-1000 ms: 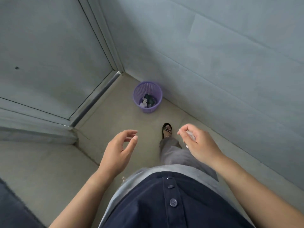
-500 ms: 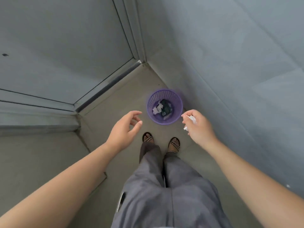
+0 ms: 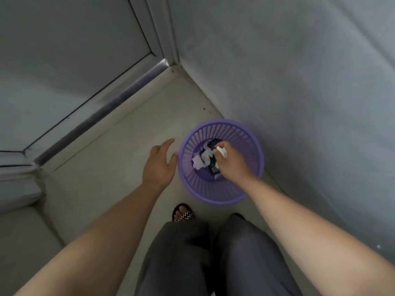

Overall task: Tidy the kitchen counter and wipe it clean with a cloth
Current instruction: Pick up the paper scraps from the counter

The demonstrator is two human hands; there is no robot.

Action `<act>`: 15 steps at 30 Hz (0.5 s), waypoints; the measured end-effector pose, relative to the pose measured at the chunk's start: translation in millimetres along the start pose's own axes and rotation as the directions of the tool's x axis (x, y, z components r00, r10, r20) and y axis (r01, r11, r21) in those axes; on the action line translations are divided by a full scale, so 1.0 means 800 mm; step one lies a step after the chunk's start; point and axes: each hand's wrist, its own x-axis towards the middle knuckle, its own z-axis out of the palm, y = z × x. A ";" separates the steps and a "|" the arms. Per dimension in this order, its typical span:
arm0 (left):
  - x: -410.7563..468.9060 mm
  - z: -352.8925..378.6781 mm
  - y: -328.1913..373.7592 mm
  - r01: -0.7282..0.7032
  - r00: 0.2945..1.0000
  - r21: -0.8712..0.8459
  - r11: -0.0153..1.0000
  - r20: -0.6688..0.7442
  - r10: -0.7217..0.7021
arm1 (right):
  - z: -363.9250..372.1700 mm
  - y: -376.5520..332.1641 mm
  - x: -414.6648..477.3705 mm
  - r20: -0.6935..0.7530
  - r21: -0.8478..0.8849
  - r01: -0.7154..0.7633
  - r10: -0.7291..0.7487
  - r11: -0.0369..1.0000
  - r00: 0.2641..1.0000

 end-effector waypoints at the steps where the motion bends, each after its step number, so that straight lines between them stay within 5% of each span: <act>1: 0.013 0.017 -0.008 0.007 1.000 -0.024 1.000 0.015 -0.006 | 0.015 0.011 0.019 0.004 0.011 0.013 -0.013 1.000 1.000; 9: 0.042 0.076 -0.037 -0.182 0.983 -0.124 0.975 -0.054 0.176 | 0.080 0.060 0.101 0.102 -0.175 0.002 0.016 0.985 0.995; 12: 0.041 0.073 -0.036 -0.143 0.990 -0.128 0.981 -0.029 0.140 | 0.073 0.065 0.094 0.146 -0.386 -0.019 0.082 0.922 0.986; 15: 0.040 0.057 -0.028 -0.050 0.994 -0.047 0.998 0.097 0.054 | 0.044 0.052 0.063 0.145 -0.415 -0.039 0.109 0.909 0.983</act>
